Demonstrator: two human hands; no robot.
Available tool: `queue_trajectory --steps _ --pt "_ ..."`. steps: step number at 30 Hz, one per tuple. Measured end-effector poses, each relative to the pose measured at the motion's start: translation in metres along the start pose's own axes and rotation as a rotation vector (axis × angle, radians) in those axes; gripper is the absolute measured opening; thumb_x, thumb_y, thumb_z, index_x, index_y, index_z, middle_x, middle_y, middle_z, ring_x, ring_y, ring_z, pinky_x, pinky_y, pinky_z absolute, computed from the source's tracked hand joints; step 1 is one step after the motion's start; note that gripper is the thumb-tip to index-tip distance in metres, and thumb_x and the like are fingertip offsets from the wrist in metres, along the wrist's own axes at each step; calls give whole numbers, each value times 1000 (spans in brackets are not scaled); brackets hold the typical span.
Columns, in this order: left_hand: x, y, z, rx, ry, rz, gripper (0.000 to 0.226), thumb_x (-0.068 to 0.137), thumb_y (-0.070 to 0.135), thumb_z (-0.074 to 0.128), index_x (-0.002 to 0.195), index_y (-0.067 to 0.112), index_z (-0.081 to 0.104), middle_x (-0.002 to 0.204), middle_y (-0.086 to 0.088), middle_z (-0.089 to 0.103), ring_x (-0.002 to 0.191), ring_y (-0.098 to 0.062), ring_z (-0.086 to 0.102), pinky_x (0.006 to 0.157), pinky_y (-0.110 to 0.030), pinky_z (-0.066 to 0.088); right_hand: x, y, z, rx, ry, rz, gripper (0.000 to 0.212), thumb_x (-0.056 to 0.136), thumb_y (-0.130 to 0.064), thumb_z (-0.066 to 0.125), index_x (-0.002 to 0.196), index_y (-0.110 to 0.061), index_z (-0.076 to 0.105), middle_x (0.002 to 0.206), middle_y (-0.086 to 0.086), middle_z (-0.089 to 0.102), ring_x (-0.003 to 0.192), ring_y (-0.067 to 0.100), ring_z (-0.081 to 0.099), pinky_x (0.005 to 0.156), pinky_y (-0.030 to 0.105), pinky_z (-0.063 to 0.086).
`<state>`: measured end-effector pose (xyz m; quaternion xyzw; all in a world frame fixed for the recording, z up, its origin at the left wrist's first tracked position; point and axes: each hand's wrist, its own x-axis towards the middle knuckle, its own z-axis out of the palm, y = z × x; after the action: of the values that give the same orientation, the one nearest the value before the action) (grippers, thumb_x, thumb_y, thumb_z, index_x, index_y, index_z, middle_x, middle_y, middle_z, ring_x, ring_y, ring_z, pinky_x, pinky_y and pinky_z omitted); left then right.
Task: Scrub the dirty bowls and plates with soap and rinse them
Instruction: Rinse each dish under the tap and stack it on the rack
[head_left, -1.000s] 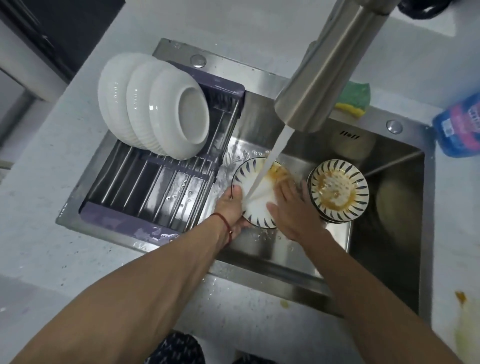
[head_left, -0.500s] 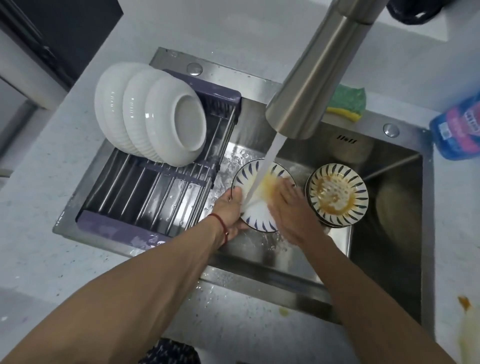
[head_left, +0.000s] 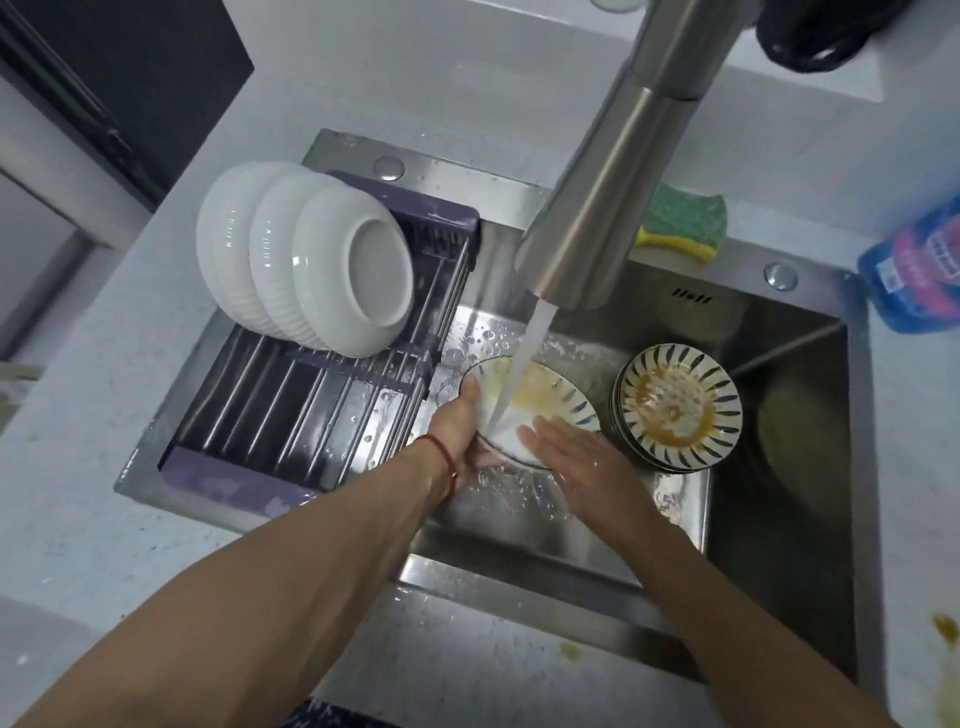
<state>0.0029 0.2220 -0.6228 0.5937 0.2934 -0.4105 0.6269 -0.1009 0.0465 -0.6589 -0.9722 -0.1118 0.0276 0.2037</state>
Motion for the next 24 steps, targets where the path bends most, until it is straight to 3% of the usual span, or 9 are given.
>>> queue_trajectory --steps 3,5,6,8,11,14,18,22,24 --pt "-8 6 25 -28 -73 25 80 85 88 45 102 14 70 101 -12 72 80 -27 66 72 -39 55 29 -45 -15 411 61 388 46 95 -8 70 137 -24 63 110 -10 72 92 16 72 75 13 56" --pt "-2 -2 38 79 -26 64 111 62 104 44 130 19 62 126 -13 60 86 -27 58 74 -37 47 43 -60 -24 800 105 624 24 97 -10 67 115 -26 72 96 -15 72 80 7 69 61 8 50" --pt "7 -7 41 135 -4 109 125 59 104 37 151 20 47 147 -19 52 86 -27 63 73 -35 51 48 -63 -28 950 123 699 22 97 -10 67 106 -29 73 94 -13 75 83 6 70 63 11 51" --pt "18 -13 40 185 39 142 125 67 101 39 162 21 23 154 -27 46 102 -34 71 81 -47 63 53 -67 -39 1194 174 850 23 95 -8 70 108 -26 72 97 -6 78 93 11 73 75 28 59" --pt "23 -13 21 209 164 199 67 99 64 52 149 21 42 118 -7 66 97 -25 70 69 -39 65 49 -54 -46 1545 188 999 35 90 -4 71 124 -6 65 113 11 76 108 32 71 94 53 57" --pt "11 -10 -2 104 144 32 76 85 74 65 133 16 56 115 -12 73 91 -28 75 64 -40 65 43 -30 -49 1734 102 1045 46 89 -9 68 134 -1 59 129 19 68 121 39 64 100 60 52" --pt "-3 -6 -8 -143 59 -120 54 89 24 81 134 2 59 115 -21 74 97 -37 75 57 -46 64 49 -7 -26 1560 113 1161 36 97 -20 60 127 -1 60 117 16 69 99 31 67 68 41 60" --pt "-19 -5 8 -205 102 -89 62 84 1 80 137 7 49 120 -23 69 96 -40 71 54 -51 63 77 -14 -2 652 -117 1117 49 100 -51 43 124 -10 53 111 10 60 83 20 58 72 34 51" --pt "-19 -5 9 -103 180 -12 65 81 3 83 136 12 48 116 -18 69 96 -37 71 60 -48 64 88 -34 12 472 -235 974 50 105 -54 31 137 -19 48 133 13 53 108 29 58 93 41 48"
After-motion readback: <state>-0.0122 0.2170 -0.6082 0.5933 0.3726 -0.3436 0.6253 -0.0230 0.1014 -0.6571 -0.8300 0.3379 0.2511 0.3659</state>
